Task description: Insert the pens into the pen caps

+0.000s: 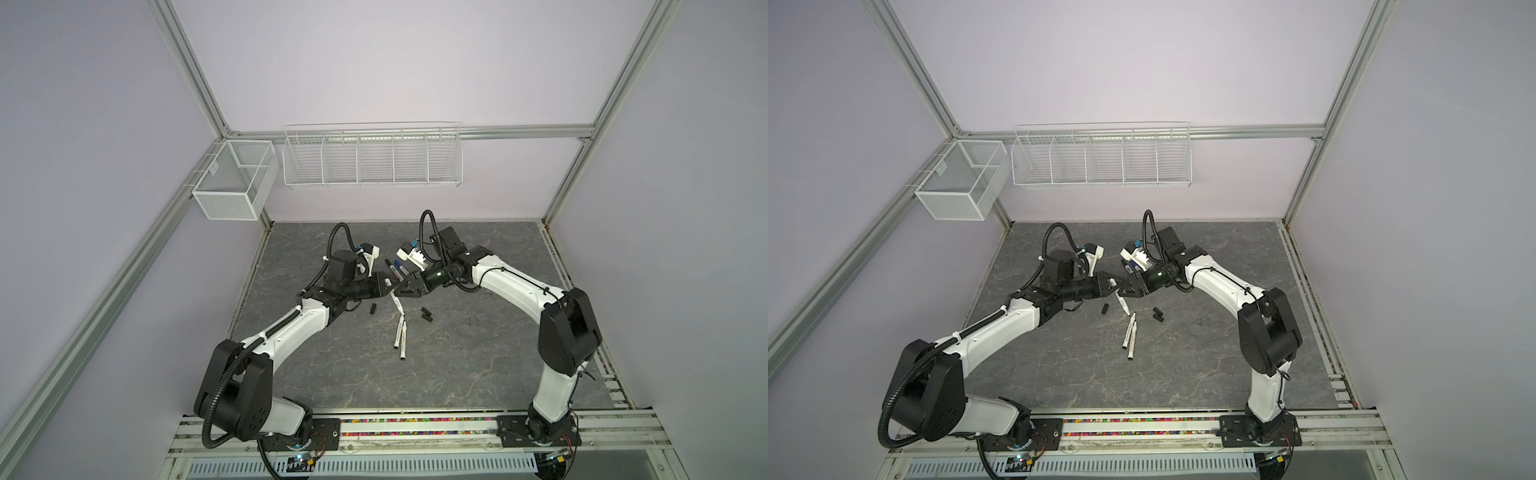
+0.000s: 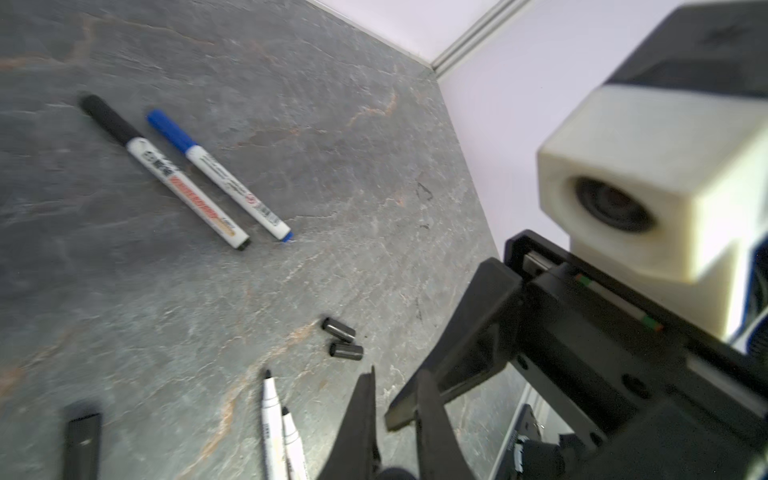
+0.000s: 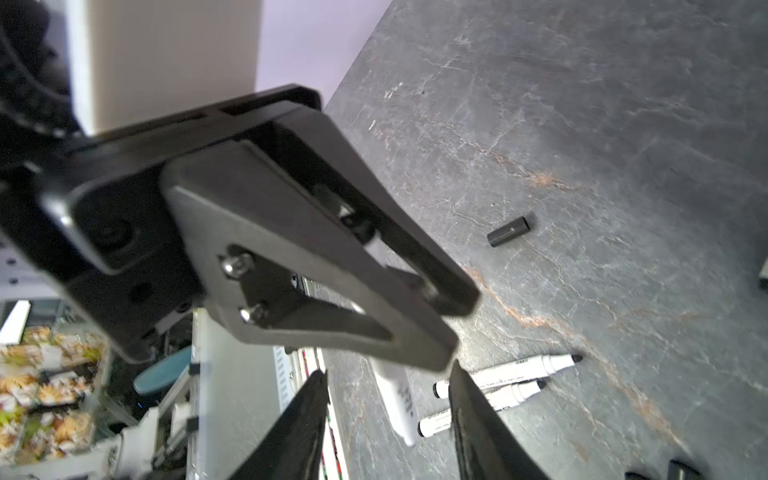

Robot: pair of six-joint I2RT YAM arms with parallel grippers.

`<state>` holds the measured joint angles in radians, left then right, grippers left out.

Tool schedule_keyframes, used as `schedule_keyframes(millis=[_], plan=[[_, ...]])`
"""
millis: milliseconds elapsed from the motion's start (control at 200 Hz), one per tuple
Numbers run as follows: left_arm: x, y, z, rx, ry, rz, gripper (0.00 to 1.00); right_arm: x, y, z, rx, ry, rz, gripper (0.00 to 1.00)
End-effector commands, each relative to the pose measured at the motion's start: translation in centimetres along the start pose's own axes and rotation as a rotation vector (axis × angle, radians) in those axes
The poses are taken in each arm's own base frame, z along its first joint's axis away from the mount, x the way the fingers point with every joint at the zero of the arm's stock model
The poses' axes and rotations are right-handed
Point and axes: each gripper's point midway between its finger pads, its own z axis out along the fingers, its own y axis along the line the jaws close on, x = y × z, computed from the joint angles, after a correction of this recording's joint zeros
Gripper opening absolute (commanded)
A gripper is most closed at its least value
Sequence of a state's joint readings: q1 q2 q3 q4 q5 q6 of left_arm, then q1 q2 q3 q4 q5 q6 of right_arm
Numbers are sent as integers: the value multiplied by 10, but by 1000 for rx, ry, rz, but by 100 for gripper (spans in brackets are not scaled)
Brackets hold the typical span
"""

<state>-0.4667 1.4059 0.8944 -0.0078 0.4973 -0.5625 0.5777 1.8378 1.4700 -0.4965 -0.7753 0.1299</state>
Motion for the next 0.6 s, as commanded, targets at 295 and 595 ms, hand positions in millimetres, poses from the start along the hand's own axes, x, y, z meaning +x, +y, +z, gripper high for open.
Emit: schedule_keyframes(millis=[295,595], plan=[[-116,11,-110,-139,-856,-177,0,-59,20,-46,-46,-280,68,62],[-136,-12,-123,-59,-993,-60,0,-128,48,-43,-416,-431,243,71]])
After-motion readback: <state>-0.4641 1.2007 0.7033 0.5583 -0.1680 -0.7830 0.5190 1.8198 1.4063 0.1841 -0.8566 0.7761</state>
